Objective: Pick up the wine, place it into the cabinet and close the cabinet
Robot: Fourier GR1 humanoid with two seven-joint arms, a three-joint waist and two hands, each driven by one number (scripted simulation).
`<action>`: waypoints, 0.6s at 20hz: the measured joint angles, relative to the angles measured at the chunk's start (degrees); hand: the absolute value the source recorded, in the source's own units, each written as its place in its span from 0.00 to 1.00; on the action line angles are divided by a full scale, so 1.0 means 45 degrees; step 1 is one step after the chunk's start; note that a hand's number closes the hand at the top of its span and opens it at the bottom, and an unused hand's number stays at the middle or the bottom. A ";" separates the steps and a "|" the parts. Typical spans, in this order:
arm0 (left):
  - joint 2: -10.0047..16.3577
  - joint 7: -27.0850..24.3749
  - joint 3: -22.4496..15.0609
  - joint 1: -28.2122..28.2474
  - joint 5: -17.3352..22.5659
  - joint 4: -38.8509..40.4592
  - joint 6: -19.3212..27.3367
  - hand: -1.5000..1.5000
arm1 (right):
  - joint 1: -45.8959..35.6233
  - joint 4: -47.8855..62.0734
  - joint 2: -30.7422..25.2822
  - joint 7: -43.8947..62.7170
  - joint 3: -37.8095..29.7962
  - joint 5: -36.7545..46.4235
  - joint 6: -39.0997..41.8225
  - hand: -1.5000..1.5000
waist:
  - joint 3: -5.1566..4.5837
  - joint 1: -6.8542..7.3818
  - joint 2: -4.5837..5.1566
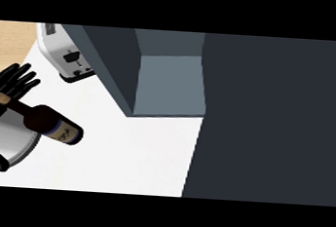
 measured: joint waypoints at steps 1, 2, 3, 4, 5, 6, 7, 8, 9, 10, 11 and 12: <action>0.0000 -0.0213 0.0001 -0.0041 -0.0191 0.0187 -0.0079 0.00 | -0.0034 0.0000 -0.0004 -0.0013 -0.0011 -0.0003 -0.0047 0.00 | 0.0017 0.0004 -0.0004; -0.0043 -0.0437 -0.0035 -0.0071 -0.0470 0.0289 -0.0076 0.00 | -0.0091 0.0003 -0.0007 0.0013 0.0044 0.0003 -0.0114 0.00 | 0.0027 0.0001 -0.0011; -0.0103 -0.0592 -0.0018 -0.0140 -0.0644 0.0538 -0.0018 0.00 | -0.0152 0.0009 -0.0011 0.0036 0.0096 0.0000 -0.0142 0.00 | 0.0022 -0.0021 -0.0005; -0.0207 -0.0851 -0.0036 -0.0100 -0.0886 0.0755 0.0015 0.00 | -0.0140 0.0008 -0.0060 0.0049 0.0082 -0.0003 -0.0170 0.00 | -0.0010 -0.0011 0.0009; -0.0217 -0.1124 -0.0056 -0.0131 -0.1136 0.0918 -0.0017 0.00 | -0.0073 0.0018 -0.0088 -0.0043 0.0120 -0.0005 -0.0191 0.00 | 0.0008 -0.0006 0.0008; -0.0257 -0.1362 -0.0076 -0.0192 -0.1382 0.1098 0.0015 0.00 | -0.0103 0.0020 -0.0106 -0.0053 0.0138 -0.0008 -0.0216 0.00 | 0.0023 -0.0015 0.0006; -0.0276 -0.1565 -0.0085 -0.0231 -0.1584 0.1298 0.0030 0.00 | -0.0064 0.0020 -0.0128 -0.0112 0.0195 -0.0005 -0.0262 0.00 | 0.0026 -0.0033 0.0002; -0.0319 -0.1847 -0.0111 -0.0237 -0.1821 0.1488 0.0046 0.00 | -0.0070 0.0011 -0.0188 -0.0146 0.0108 -0.0011 -0.0270 0.00 | 0.0013 -0.0039 0.0013; -0.0333 -0.2058 -0.0128 -0.0269 -0.2015 0.1676 0.0070 0.00 | -0.0123 0.0009 -0.0201 -0.0099 0.0127 -0.0010 -0.0327 0.00 | 0.0015 -0.0050 0.0011; -0.0392 -0.2268 -0.0168 -0.0252 -0.2231 0.1937 0.0125 0.00 | -0.0133 0.0009 -0.0249 -0.0088 0.0120 -0.0014 -0.0336 0.00 | -0.0010 -0.0057 0.0025; -0.0405 -0.2442 -0.0203 -0.0310 -0.2387 0.2157 0.0149 0.00 | -0.0174 0.0020 -0.0284 -0.0056 0.0047 -0.0022 -0.0357 0.00 | 0.0001 -0.0047 0.0029; -0.0434 -0.2633 -0.0206 -0.0347 -0.2540 0.2479 0.0212 0.00 | -0.0150 0.0024 -0.0302 -0.0099 0.0164 -0.0020 -0.0384 0.00 | -0.0024 -0.0077 0.0037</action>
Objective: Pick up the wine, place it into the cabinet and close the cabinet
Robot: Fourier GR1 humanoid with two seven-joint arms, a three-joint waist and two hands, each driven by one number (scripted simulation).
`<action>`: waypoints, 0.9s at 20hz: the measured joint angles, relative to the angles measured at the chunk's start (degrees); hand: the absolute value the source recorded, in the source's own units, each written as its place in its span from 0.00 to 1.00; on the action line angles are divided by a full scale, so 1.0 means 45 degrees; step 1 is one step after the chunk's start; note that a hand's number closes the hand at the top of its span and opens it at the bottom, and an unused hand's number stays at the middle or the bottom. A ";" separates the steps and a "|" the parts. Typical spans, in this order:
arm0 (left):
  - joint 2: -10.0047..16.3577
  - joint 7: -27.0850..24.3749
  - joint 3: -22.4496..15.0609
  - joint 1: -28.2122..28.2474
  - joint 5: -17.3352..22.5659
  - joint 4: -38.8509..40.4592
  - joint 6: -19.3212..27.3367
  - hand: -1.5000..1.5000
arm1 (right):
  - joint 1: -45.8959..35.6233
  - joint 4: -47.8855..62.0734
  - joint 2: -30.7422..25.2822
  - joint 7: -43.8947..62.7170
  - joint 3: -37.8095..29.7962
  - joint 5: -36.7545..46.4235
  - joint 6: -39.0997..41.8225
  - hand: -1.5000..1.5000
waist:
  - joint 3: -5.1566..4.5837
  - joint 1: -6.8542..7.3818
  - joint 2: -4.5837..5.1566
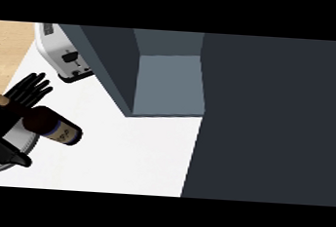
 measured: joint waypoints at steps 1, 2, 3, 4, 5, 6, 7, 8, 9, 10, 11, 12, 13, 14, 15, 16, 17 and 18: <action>0.0036 -0.0122 -0.0029 -0.0036 -0.0104 0.0183 -0.0005 0.00 | -0.0019 -0.0005 -0.0001 0.0019 0.0092 0.0005 -0.0060 0.00 | 0.0013 -0.0004 -0.0016; 0.0002 -0.0261 -0.0049 -0.0114 -0.0190 0.0367 0.0041 0.00 | -0.0059 0.0003 -0.0008 -0.0007 0.0148 0.0007 -0.0090 0.00 | 0.0029 -0.0005 -0.0028; 0.0014 -0.0351 -0.0058 -0.0167 -0.0199 0.0524 0.0018 0.00 | -0.0139 0.0004 0.0009 0.0006 0.0147 0.0009 -0.0164 0.00 | 0.0041 -0.0008 -0.0042; 0.0028 -0.0419 -0.0042 -0.0213 -0.0183 0.0692 0.0000 0.00 | -0.0109 0.0012 -0.0033 -0.0050 0.0150 0.0004 -0.0169 0.00 | 0.0066 -0.0023 -0.0052; 0.0027 -0.0491 0.0014 -0.0325 -0.0154 0.0922 0.0044 0.00 | -0.0106 0.0010 -0.0070 -0.0077 0.0222 -0.0001 -0.0169 0.00 | 0.0053 -0.0068 -0.0055; 0.0043 -0.0559 0.0025 -0.0382 -0.0120 0.1071 0.0021 0.00 | -0.0144 0.0008 -0.0106 -0.0073 0.0226 -0.0002 -0.0191 0.00 | 0.0055 -0.0077 -0.0066; 0.0053 -0.0620 0.0021 -0.0437 -0.0092 0.1198 -0.0006 0.00 | -0.0193 0.0009 -0.0154 -0.0040 0.0205 -0.0005 -0.0202 0.00 | 0.0064 -0.0075 -0.0074; 0.0067 -0.0644 0.0007 -0.0492 -0.0056 0.1320 -0.0042 0.00 | -0.0177 0.0010 -0.0162 -0.0070 0.0272 -0.0005 -0.0243 0.00 | 0.0069 -0.0071 -0.0088; 0.0068 -0.0736 -0.0007 -0.0548 -0.0069 0.1430 -0.0031 0.00 | -0.0190 0.0013 -0.0194 -0.0077 0.0270 -0.0008 -0.0261 0.00 | 0.0072 -0.0070 -0.0091; 0.0096 -0.0779 -0.0033 -0.0603 -0.0042 0.1541 -0.0080 0.00 | -0.0165 0.0038 -0.0225 -0.0162 0.0233 -0.0020 -0.0254 0.00 | 0.0084 -0.0048 -0.0084; 0.0103 -0.0833 -0.0045 -0.0623 -0.0037 0.1611 -0.0073 0.00 | -0.0135 0.0031 -0.0285 -0.0161 0.0274 -0.0022 -0.0266 0.00 | 0.0086 -0.0057 -0.0098; 0.0128 -0.0898 -0.0052 -0.0618 -0.0034 0.1677 -0.0077 0.00 | -0.0121 0.0026 -0.0320 -0.0177 0.0284 -0.0025 -0.0290 0.00 | 0.0095 -0.0083 -0.0105; 0.0127 -0.0971 -0.0060 -0.0655 -0.0045 0.1759 -0.0042 0.00 | -0.0108 0.0032 -0.0373 -0.0239 0.0283 -0.0034 -0.0264 0.00 | 0.0104 -0.0085 -0.0102; 0.0144 -0.1032 -0.0104 -0.0694 -0.0062 0.1814 -0.0040 0.00 | -0.0125 0.0043 -0.0401 -0.0242 0.0274 -0.0039 -0.0279 0.00 | 0.0101 -0.0061 -0.0100; 0.0147 -0.1079 -0.0143 -0.0733 -0.0071 0.1871 -0.0031 0.00 | -0.0171 0.0050 -0.0413 -0.0216 0.0272 -0.0044 -0.0301 0.00 | 0.0097 -0.0052 -0.0101; 0.0177 -0.1172 -0.0178 -0.0742 -0.0084 0.1919 -0.0041 0.00 | -0.0167 0.0060 -0.0419 -0.0229 0.0297 -0.0048 -0.0333 0.00 | 0.0098 -0.0052 -0.0099; 0.0170 -0.1286 -0.0215 -0.0758 -0.0129 0.1947 0.0017 0.00 | -0.0171 0.0054 -0.0449 -0.0215 0.0286 -0.0050 -0.0373 0.00 | 0.0086 -0.0062 -0.0104; 0.0186 -0.1393 -0.0233 -0.0789 -0.0179 0.2009 0.0089 0.00 | -0.0192 0.0060 -0.0449 -0.0208 0.0374 -0.0046 -0.0416 0.00 | 0.0077 -0.0055 -0.0106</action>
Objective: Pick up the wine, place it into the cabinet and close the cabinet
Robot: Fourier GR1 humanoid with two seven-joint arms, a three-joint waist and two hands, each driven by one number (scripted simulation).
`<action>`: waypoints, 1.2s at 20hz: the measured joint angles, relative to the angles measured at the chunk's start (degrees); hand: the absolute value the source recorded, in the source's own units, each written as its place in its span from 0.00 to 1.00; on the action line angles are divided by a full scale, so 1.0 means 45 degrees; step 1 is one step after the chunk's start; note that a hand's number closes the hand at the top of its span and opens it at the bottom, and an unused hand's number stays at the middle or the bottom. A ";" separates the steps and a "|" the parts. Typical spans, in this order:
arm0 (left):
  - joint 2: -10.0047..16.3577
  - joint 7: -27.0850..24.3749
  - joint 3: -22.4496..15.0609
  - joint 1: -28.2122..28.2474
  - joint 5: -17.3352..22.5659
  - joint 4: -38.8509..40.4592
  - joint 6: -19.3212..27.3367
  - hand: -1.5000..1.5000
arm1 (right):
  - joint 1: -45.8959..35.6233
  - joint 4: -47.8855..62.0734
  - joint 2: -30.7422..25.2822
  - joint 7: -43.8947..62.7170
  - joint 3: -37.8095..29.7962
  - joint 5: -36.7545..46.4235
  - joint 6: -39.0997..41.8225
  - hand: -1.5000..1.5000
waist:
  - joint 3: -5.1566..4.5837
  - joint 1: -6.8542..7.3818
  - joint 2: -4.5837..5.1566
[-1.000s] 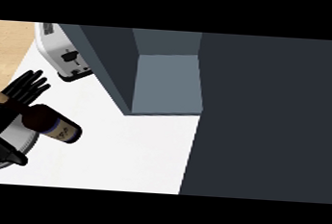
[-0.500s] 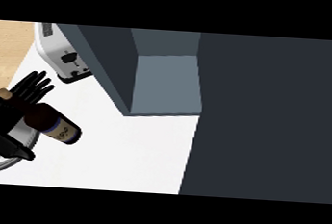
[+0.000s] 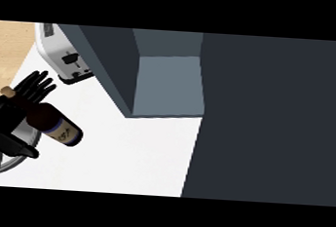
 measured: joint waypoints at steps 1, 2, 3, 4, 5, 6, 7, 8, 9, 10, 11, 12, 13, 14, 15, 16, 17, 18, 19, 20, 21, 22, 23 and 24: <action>0.0003 -0.0076 0.0027 -0.0089 0.0039 0.0137 0.0047 0.00 | -0.0044 0.0000 -0.0009 -0.0001 0.0017 -0.0002 -0.0024 0.00 | -0.0009 -0.0008 0.0007; 0.0002 -0.0176 0.0033 -0.0153 0.0047 0.0245 0.0111 0.00 | 0.0004 0.0000 -0.0030 -0.0033 0.0065 0.0001 -0.0075 0.00 | -0.0030 -0.0022 0.0008; 0.0025 -0.0248 0.0053 -0.0138 0.0111 0.0317 0.0112 0.00 | 0.0066 -0.0006 -0.0094 -0.0078 0.0103 0.0002 -0.0084 0.00 | -0.0032 -0.0027 0.0001; 0.0012 -0.0332 0.0080 -0.0172 0.0165 0.0410 0.0160 1.00 | 0.0058 -0.0005 -0.0105 -0.0084 0.0109 -0.0001 -0.0120 0.00 | -0.0030 -0.0037 0.0005; -0.0030 -0.0313 0.0098 -0.0287 0.0278 0.0550 0.0176 1.00 | 0.0073 0.0006 -0.0134 -0.0123 0.0097 -0.0003 -0.0147 0.00 | -0.0042 -0.0032 0.0011; 0.0019 -0.0339 0.0133 -0.0383 0.0339 0.0753 0.0174 1.00 | 0.0075 0.0005 -0.0187 -0.0161 0.0079 -0.0008 -0.0140 0.00 | -0.0061 -0.0041 0.0028; 0.0058 -0.0375 0.0136 -0.0445 0.0388 0.0909 0.0141 1.00 | 0.0153 0.0003 -0.0229 -0.0243 0.0096 -0.0015 -0.0142 0.00 | -0.0070 -0.0049 0.0036; 0.0037 -0.0427 0.0127 -0.0462 0.0438 0.0974 0.0144 1.00 | 0.0150 -0.0005 -0.0253 -0.0244 0.0152 -0.0011 -0.0184 0.00 | -0.0076 -0.0036 0.0022; 0.0050 -0.0501 0.0122 -0.0537 0.0462 0.1102 0.0151 1.00 | 0.0147 -0.0007 -0.0282 -0.0251 0.0194 -0.0011 -0.0200 0.00 | -0.0087 -0.0048 0.0028; 0.0039 -0.0639 0.0097 -0.0580 0.0452 0.1193 0.0180 1.00 | 0.0080 0.0003 -0.0241 -0.0271 0.0201 -0.0012 -0.0257 0.00 | -0.0096 -0.0028 0.0038; 0.0037 -0.0763 0.0070 -0.0584 0.0424 0.1262 0.0232 1.00 | 0.0095 -0.0012 -0.0287 -0.0267 0.0223 -0.0010 -0.0290 0.00 | -0.0104 -0.0031 0.0032; 0.0056 -0.0869 0.0043 -0.0617 0.0379 0.1349 0.0304 1.00 | 0.0134 -0.0027 -0.0326 -0.0238 0.0229 -0.0002 -0.0363 0.00 | -0.0116 -0.0006 0.0029; 0.0113 -0.1030 0.0000 -0.0648 0.0329 0.1455 0.0299 1.00 | 0.0105 -0.0029 -0.0368 -0.0222 0.0176 -0.0005 -0.0374 0.00 | -0.0116 0.0011 0.0042; 0.0129 -0.1173 -0.0032 -0.0645 0.0279 0.1516 0.0363 1.00 | 0.0230 -0.0045 -0.0447 -0.0322 0.0228 -0.0001 -0.0388 0.00 | -0.0102 -0.0007 0.0033; 0.0126 -0.1332 -0.0109 -0.0665 0.0192 0.1527 0.0455 1.00 | 0.0199 -0.0058 -0.0503 -0.0262 0.0258 0.0007 -0.0419 0.00 | -0.0112 0.0018 0.0030; 0.0123 -0.1528 -0.0172 -0.0710 0.0118 0.1598 0.0533 1.00 | 0.0202 -0.0047 -0.0522 -0.0308 0.0279 0.0007 -0.0435 0.00 | -0.0116 0.0032 0.0039; 0.0156 -0.1746 -0.0234 -0.0696 0.0068 0.1620 0.0561 1.00 | 0.0244 -0.0055 -0.0581 -0.0341 0.0280 0.0012 -0.0468 0.00 | -0.0124 0.0037 0.0036; 0.0033 -0.2035 -0.0259 -0.0705 -0.0009 0.1621 0.0851 1.00 | 0.0229 -0.0056 -0.0599 -0.0350 0.0274 0.0010 -0.0495 0.00 | -0.0123 0.0052 0.0035; -0.0157 -0.2252 -0.0265 -0.0647 -0.0054 0.1505 0.1244 1.00 | 0.0258 -0.0059 -0.0600 -0.0353 0.0305 0.0014 -0.0570 0.00 | -0.0113 0.0098 0.0010; -0.0372 -0.2397 -0.0249 -0.0592 -0.0076 0.1363 0.1683 1.00 | 0.0274 -0.0067 -0.0669 -0.0309 0.0231 0.0014 -0.0603 0.00 | -0.0102 0.0150 -0.0013; -0.0598 -0.2667 -0.0221 -0.0394 -0.0107 0.1111 0.2121 1.00 | 0.0242 -0.0069 -0.0711 -0.0285 0.0183 0.0013 -0.0638 0.00 | -0.0079 0.0211 -0.0053; -0.0867 -0.2934 -0.0192 -0.0193 -0.0158 0.0839 0.2612 1.00 | 0.0308 -0.0051 -0.0720 -0.0382 0.0206 0.0012 -0.0688 0.00 | -0.0048 0.0261 -0.0092; -0.1169 -0.3146 -0.0140 0.0003 -0.0190 0.0537 0.3134 1.00 | 0.0374 -0.0036 -0.0765 -0.0452 0.0205 0.0008 -0.0707 0.00 | -0.0019 0.0322 -0.0129; -0.1381 -0.3324 -0.0133 0.0154 -0.0258 0.0283 0.3521 1.00 | 0.0394 -0.0032 -0.0783 -0.0509 0.0214 0.0005 -0.0738 0.00 | -0.0001 0.0355 -0.0151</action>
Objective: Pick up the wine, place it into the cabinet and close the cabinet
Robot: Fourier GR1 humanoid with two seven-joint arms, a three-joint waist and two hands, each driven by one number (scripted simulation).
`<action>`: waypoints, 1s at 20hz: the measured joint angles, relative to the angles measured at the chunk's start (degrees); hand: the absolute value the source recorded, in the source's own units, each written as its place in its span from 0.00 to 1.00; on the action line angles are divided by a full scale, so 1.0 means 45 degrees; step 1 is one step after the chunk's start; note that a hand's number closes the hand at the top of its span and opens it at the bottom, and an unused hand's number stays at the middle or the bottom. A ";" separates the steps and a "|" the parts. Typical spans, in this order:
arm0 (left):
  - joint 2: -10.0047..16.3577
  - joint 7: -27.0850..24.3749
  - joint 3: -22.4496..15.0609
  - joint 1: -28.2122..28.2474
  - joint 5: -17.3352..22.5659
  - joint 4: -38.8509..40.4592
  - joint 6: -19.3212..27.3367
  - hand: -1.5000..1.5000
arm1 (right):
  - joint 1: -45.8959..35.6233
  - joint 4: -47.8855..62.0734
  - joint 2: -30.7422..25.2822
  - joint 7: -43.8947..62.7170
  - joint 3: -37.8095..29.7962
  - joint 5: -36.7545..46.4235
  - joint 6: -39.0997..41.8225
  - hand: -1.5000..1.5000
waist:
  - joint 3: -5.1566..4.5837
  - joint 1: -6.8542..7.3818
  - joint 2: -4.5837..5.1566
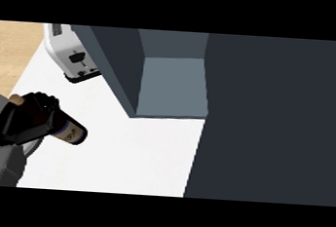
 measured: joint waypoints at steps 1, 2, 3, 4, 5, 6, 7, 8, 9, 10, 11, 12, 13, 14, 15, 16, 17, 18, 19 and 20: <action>-0.0224 -0.0113 -0.0037 0.0139 -0.0083 -0.0267 0.0332 1.00 | 0.0002 0.0011 -0.0015 -0.0020 0.0035 -0.0001 -0.0031 0.00 | 0.0017 0.0036 -0.0020; -0.0422 -0.0216 -0.0088 0.0276 -0.0176 -0.0521 0.0605 1.00 | 0.0015 0.0014 -0.0071 -0.0041 -0.0005 -0.0007 -0.0036 0.00 | 0.0034 0.0054 -0.0032; -0.0561 -0.0350 -0.0155 0.0429 -0.0281 -0.0758 0.0783 1.00 | 0.0009 0.0020 -0.0051 -0.0061 -0.0007 -0.0011 -0.0099 0.00 | 0.0048 0.0071 -0.0041; -0.0730 -0.0425 -0.0214 0.0551 -0.0357 -0.0975 0.0954 1.00 | 0.0004 0.0027 -0.0070 -0.0113 -0.0020 -0.0018 -0.0108 0.00 | 0.0064 0.0079 -0.0045; -0.0898 -0.0409 -0.0321 0.0688 -0.0434 -0.1229 0.1060 1.00 | 0.0007 0.0038 -0.0054 -0.0171 0.0021 -0.0019 -0.0164 0.00 | 0.0076 0.0089 -0.0061; -0.0986 -0.0429 -0.0409 0.0818 -0.0523 -0.1433 0.1116 1.00 | 0.0039 0.0040 -0.0093 -0.0203 0.0038 -0.0025 -0.0170 0.00 | 0.0085 0.0078 -0.0065; -0.1083 -0.0442 -0.0516 0.0994 -0.0585 -0.1683 0.1110 1.00 | 0.0047 0.0040 -0.0133 -0.0209 0.0026 -0.0029 -0.0189 0.00 | 0.0091 0.0089 -0.0074; -0.1188 -0.0347 -0.0616 0.1109 -0.0644 -0.1910 0.1140 1.00 | 0.0087 0.0046 -0.0183 -0.0269 0.0054 -0.0033 -0.0184 0.00 | 0.0096 0.0090 -0.0076; -0.1282 -0.0307 -0.0711 0.1248 -0.0729 -0.2133 0.1174 1.00 | 0.0114 0.0043 -0.0231 -0.0294 0.0029 -0.0036 -0.0208 0.00 | 0.0100 0.0073 -0.0080; -0.1361 -0.0199 -0.0800 0.1381 -0.0774 -0.2360 0.1163 1.00 | 0.0166 0.0039 -0.0278 -0.0326 0.0025 -0.0042 -0.0223 0.00 | 0.0100 0.0069 -0.0082; -0.1478 -0.0148 -0.0891 0.1493 -0.0859 -0.2577 0.1220 1.00 | 0.0111 0.0043 -0.0267 -0.0339 0.0023 -0.0045 -0.0261 0.00 | 0.0098 0.0082 -0.0076; -0.1594 -0.0085 -0.1009 0.1685 -0.0935 -0.2867 0.1232 1.00 | 0.0126 0.0039 -0.0315 -0.0344 -0.0084 -0.0056 -0.0281 0.00 | 0.0096 0.0112 -0.0075; -0.1715 0.0027 -0.1107 0.1859 -0.0988 -0.3144 0.1262 1.00 | 0.0120 0.0038 -0.0352 -0.0348 -0.0116 -0.0066 -0.0280 0.00 | 0.0092 0.0146 -0.0071; -0.1827 0.0155 -0.1212 0.1959 -0.1066 -0.3353 0.1381 1.00 | 0.0171 0.0034 -0.0381 -0.0394 -0.0090 -0.0072 -0.0291 0.00 | 0.0088 0.0119 -0.0065; -0.1973 0.0305 -0.1368 0.2060 -0.1097 -0.3583 0.1446 1.00 | 0.0196 0.0031 -0.0408 -0.0440 -0.0090 -0.0078 -0.0303 0.00 | 0.0078 0.0107 -0.0059; -0.2181 0.0437 -0.1566 0.2215 -0.1047 -0.3861 0.1429 1.00 | 0.0254 0.0029 -0.0479 -0.0465 -0.0103 -0.0086 -0.0281 0.00 | 0.0059 0.0118 -0.0053; -0.2318 0.0567 -0.1848 0.2374 -0.0994 -0.4079 0.1493 1.00 | 0.0302 0.0037 -0.0496 -0.0511 -0.0103 -0.0095 -0.0293 0.00 | 0.0046 0.0114 -0.0042; -0.2426 0.0800 -0.2138 0.2493 -0.0968 -0.4289 0.1654 1.00 | 0.0325 0.0038 -0.0484 -0.0522 -0.0056 -0.0100 -0.0331 0.00 | 0.0026 0.0105 -0.0031; -0.2571 0.0972 -0.2451 0.2702 -0.0914 -0.4531 0.1746 1.00 | 0.0396 0.0027 -0.0518 -0.0572 0.0027 -0.0100 -0.0344 0.00 | 0.0000 0.0094 -0.0031; -0.2704 0.1167 -0.2767 0.2885 -0.0772 -0.4736 0.1883 1.00 | 0.0450 0.0020 -0.0542 -0.0633 0.0051 -0.0103 -0.0360 0.00 | -0.0027 0.0094 -0.0017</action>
